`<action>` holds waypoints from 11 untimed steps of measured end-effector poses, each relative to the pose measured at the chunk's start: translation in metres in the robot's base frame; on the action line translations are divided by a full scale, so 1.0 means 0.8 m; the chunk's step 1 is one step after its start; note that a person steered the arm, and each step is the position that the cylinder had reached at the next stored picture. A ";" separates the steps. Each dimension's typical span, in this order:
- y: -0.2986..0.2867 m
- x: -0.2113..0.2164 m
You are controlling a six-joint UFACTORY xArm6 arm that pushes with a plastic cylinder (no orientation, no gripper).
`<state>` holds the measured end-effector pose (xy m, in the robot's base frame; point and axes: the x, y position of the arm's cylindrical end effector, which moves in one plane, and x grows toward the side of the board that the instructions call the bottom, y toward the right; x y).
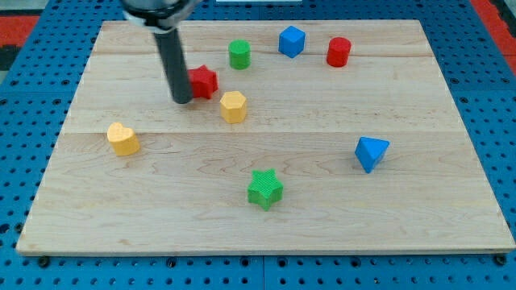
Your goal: Put the blue triangle at the top side of the green star
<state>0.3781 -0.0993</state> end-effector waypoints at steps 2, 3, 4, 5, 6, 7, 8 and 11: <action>0.018 0.090; 0.124 0.120; 0.255 0.099; 0.353 0.091; 0.351 0.197; 0.333 0.185; 0.410 0.189; 0.234 0.128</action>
<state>0.4808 0.0878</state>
